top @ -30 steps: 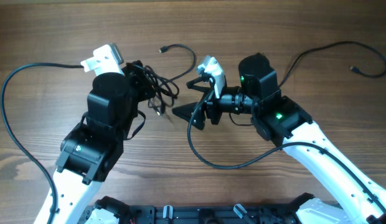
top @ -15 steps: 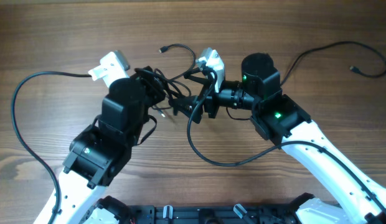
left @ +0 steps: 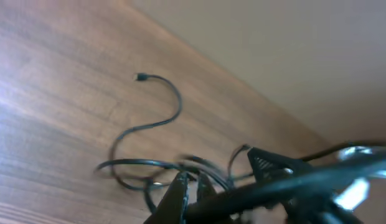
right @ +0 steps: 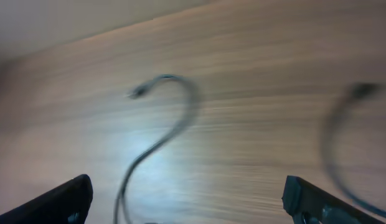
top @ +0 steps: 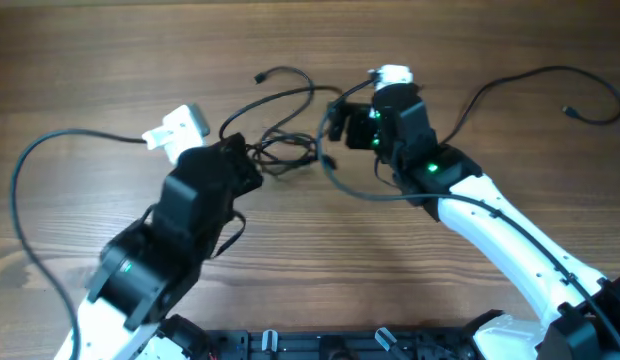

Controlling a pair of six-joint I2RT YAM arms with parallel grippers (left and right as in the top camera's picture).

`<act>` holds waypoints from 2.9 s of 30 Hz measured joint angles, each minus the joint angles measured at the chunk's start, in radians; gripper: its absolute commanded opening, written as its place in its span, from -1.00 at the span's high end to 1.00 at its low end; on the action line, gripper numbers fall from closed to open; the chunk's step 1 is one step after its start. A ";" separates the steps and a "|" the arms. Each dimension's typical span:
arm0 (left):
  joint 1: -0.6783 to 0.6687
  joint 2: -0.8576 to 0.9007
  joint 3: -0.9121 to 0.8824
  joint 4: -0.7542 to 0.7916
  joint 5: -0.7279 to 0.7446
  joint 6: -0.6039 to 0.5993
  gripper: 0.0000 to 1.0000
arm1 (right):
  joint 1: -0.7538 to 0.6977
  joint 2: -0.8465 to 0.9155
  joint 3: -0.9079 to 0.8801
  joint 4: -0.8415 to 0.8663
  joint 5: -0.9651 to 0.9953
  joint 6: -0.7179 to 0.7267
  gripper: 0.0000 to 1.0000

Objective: Untangle cables

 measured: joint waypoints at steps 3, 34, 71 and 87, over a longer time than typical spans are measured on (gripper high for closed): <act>-0.001 -0.124 0.000 0.000 -0.057 0.010 0.92 | -0.062 0.000 0.000 -0.066 0.068 0.037 -0.99; -0.007 -0.251 -0.001 -0.097 -0.970 0.027 0.92 | -0.106 0.000 0.000 -0.137 -0.306 -0.345 -0.99; 0.237 0.124 0.000 -0.083 -0.665 0.026 0.92 | -0.113 0.002 -0.005 0.135 -0.937 -0.433 -1.00; 0.426 0.119 0.000 0.106 -0.530 0.027 0.92 | -0.115 0.002 -0.005 -0.118 -0.495 -0.332 -0.99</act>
